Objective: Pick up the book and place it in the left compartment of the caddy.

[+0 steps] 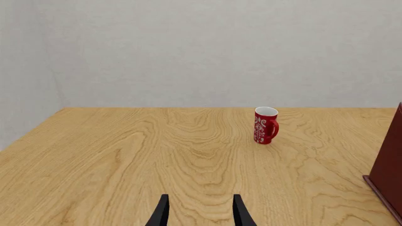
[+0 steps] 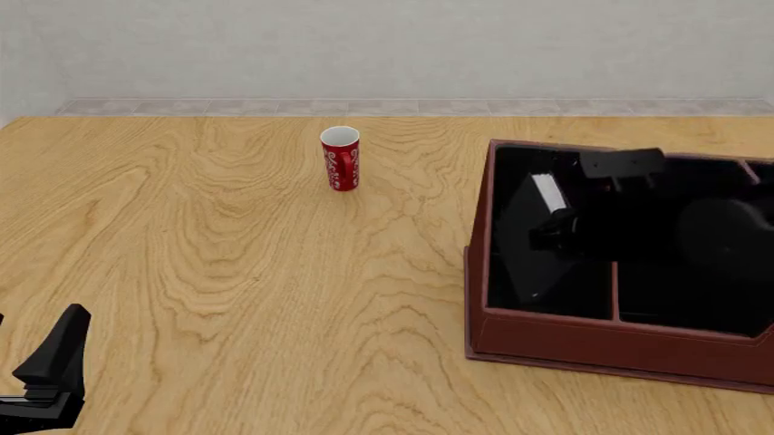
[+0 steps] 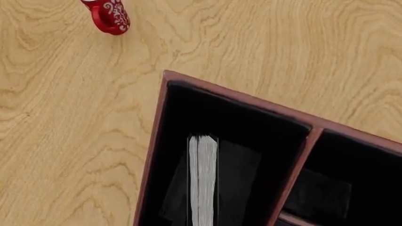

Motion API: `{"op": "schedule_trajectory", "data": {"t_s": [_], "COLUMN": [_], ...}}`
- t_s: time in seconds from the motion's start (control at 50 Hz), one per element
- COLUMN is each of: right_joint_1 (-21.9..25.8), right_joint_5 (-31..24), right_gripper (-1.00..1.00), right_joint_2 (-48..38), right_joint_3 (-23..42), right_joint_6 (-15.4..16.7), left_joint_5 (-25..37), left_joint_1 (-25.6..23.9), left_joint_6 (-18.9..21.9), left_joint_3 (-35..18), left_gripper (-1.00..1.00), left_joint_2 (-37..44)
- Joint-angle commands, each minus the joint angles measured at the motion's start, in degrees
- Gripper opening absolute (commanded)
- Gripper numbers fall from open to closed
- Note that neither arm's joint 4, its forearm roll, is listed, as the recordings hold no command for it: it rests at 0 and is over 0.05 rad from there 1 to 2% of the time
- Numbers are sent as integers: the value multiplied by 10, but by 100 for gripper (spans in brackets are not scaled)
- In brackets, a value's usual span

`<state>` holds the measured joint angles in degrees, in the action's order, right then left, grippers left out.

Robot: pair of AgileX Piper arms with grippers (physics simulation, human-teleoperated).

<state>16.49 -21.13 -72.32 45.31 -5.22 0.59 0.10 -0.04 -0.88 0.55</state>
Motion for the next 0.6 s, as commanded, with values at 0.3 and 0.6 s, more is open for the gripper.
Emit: {"op": "schedule_trajectory", "data": {"t_s": [0.3, 0.6], "right_joint_1": [-2, 2], "right_joint_5": [32, 48], "right_gripper": [-100, -100], "right_joint_2": [-5, -13], "right_joint_3": [-26, -37], "right_joint_6": [-17, -22], "left_joint_5": [0, 0], "left_joint_1": [0, -1], "left_joint_6": [1, 1], "left_joint_3": [1, 1], "left_gripper": [100, 100], "left_joint_2": [-2, -2]}}
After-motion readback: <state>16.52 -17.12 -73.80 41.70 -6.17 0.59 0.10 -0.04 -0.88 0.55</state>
